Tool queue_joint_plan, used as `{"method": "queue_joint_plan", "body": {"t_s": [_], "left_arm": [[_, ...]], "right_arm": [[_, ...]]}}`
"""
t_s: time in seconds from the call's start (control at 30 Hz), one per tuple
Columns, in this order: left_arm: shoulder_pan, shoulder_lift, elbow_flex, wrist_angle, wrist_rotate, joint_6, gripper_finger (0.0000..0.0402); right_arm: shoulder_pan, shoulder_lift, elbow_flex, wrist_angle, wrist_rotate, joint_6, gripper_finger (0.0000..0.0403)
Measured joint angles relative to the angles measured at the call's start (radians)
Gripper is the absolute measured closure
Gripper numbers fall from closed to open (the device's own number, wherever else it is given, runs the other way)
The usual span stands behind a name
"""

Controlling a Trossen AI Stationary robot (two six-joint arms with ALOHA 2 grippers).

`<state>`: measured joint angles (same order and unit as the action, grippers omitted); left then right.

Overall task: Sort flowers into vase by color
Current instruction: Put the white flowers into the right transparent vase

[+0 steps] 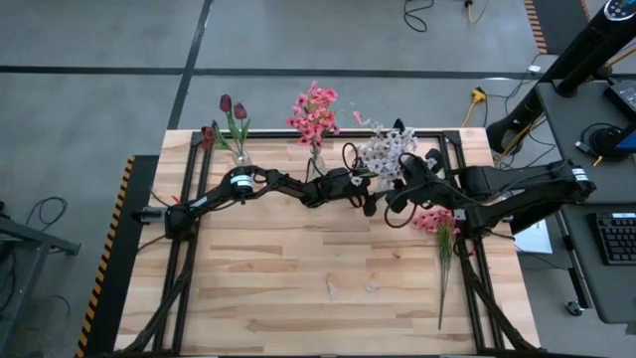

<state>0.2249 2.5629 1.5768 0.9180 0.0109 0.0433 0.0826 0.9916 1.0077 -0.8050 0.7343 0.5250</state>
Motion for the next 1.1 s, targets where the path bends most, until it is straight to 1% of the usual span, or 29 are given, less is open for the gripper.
{"method": "queue_joint_plan", "body": {"t_s": [0.07,0.3,0.4,0.77,1.1], "left_arm": [[0.0,0.0,0.0,0.0,0.0,0.0,0.0136],[0.0,0.0,0.0,0.0,0.0,0.0,0.0136],[0.0,0.0,0.0,0.0,0.0,0.0,0.0136],[0.0,0.0,0.0,0.0,0.0,0.0,0.0136],[0.0,0.0,0.0,-0.004,0.0,0.0,0.0136]], "right_arm": [[0.0,0.0,0.0,0.0,0.001,-0.001,0.0255],[0.0,0.0,0.0,0.001,0.0,-0.004,0.0359],[0.0,0.0,0.0,0.0,0.001,-0.012,0.0387],[-0.019,0.007,-0.002,0.003,0.01,-0.012,0.039],[-0.037,0.072,-0.002,-0.001,0.01,-0.012,0.039]]}}
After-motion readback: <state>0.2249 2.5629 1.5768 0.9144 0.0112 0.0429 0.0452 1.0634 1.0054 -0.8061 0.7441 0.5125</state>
